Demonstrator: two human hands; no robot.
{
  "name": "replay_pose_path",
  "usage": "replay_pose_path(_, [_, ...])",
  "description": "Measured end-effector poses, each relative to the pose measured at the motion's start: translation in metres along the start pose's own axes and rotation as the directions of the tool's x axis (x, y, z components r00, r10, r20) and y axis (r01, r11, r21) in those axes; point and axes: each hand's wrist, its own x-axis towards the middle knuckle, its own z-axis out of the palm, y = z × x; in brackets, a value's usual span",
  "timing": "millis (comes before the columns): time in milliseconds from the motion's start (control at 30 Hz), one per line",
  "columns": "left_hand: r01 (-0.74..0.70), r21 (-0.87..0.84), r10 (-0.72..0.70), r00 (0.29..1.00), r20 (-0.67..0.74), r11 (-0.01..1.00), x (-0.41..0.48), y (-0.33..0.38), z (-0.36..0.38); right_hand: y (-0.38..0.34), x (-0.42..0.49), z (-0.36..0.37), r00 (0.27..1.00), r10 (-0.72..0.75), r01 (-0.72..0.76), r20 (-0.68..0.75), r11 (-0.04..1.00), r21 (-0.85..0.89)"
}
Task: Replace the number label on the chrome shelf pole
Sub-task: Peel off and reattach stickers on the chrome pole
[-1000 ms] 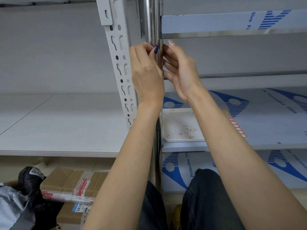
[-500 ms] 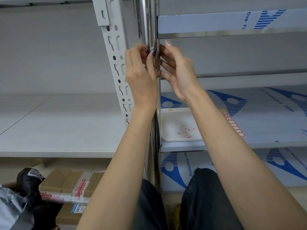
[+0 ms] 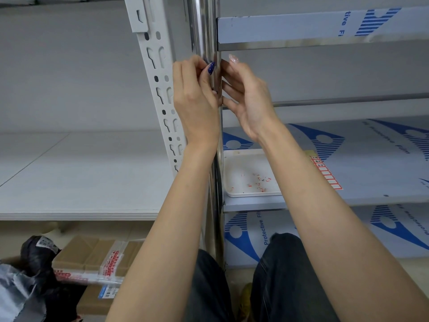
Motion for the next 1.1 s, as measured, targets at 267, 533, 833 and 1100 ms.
replay_pose_path(267, [-0.014, -0.068, 0.018, 0.998, 0.059, 0.998, -0.013, -0.005, -0.004, 0.0, 0.0, -0.001, 1.0, 0.007, -0.007, -0.004, 1.0, -0.01])
replay_pose_path(533, [0.02, -0.102, -0.018, 1.0, 0.019, 0.995, -0.005, 0.002, -0.006, 0.0, -0.001, -0.001, 1.0, 0.012, -0.012, -0.008, 0.999, -0.034])
replay_pose_path(833, [0.039, -0.078, -0.041, 0.999, -0.022, 0.996, -0.005, 0.008, -0.004, -0.004, -0.004, 0.001, 0.999, 0.03, -0.03, -0.017, 0.999, -0.018])
replay_pose_path(1100, [0.025, -0.024, -0.025, 1.0, -0.018, 0.999, -0.001, 0.005, 0.002, -0.006, -0.006, 0.002, 0.999, 0.045, -0.046, -0.017, 0.999, -0.025])
